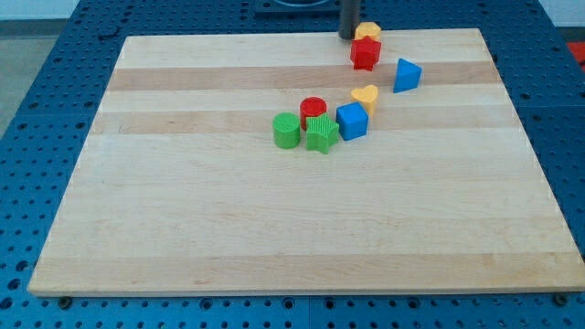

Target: Push the yellow hexagon closer to blue triangle

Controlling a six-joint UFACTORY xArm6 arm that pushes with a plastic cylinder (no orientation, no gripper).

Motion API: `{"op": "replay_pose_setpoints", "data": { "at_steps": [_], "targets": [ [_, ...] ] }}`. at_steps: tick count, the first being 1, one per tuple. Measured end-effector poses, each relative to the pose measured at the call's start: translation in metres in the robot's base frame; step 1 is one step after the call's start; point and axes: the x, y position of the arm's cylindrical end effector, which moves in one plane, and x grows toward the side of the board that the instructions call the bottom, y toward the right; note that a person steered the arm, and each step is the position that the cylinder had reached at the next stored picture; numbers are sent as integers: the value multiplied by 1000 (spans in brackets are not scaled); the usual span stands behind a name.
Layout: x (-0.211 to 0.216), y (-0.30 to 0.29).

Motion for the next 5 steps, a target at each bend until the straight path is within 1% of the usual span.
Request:
{"op": "replay_pose_setpoints", "data": {
  "at_steps": [2, 3, 4, 5],
  "targets": [
    [0, 65],
    [-3, 68],
    [-2, 39],
    [3, 25]
  ]
}}
